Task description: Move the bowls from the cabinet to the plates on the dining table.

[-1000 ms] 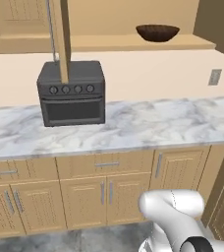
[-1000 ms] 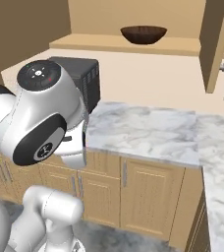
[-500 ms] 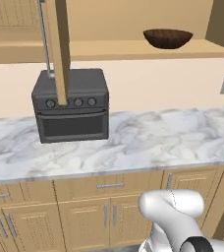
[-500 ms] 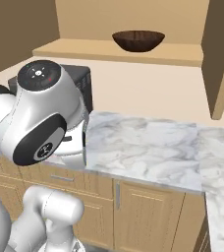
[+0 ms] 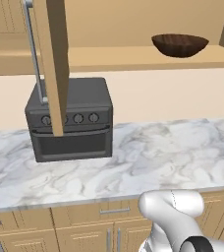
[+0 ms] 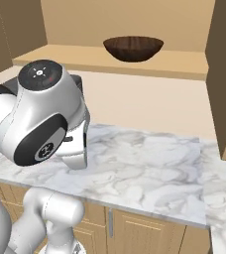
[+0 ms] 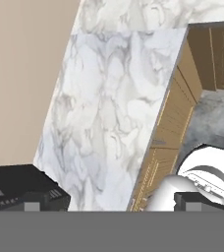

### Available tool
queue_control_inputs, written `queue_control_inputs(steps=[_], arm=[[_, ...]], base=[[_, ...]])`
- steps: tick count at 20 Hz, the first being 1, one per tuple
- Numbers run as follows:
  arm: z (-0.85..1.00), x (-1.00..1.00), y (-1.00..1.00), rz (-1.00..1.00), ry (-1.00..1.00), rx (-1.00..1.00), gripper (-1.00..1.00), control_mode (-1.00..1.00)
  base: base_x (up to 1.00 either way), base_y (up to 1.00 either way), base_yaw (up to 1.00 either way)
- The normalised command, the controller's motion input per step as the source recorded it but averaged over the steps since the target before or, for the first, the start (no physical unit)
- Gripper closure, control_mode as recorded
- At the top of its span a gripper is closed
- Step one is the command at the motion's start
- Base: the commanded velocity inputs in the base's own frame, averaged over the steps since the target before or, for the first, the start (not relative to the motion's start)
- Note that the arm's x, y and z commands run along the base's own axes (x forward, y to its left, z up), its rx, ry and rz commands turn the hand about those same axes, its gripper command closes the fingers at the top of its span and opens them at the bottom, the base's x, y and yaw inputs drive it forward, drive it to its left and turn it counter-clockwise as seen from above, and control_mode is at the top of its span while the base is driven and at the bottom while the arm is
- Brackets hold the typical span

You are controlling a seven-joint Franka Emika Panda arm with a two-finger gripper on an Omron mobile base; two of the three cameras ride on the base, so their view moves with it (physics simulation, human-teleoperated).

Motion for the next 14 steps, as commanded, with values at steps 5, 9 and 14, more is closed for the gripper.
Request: queue_control_inputs(steps=[5,9,14], arm=[[0.00,0.00,0.00,0.00,0.00,0.00,-1.00,1.00],[0.00,0.00,0.00,0.00,0.00,0.00,-1.00,1.00],[0.00,0.00,0.00,0.00,0.00,0.00,-1.00,1.00]], base=[[0.12,-0.12,0.02],[0.10,-0.10,0.02],[0.15,-0.06,0.02]])
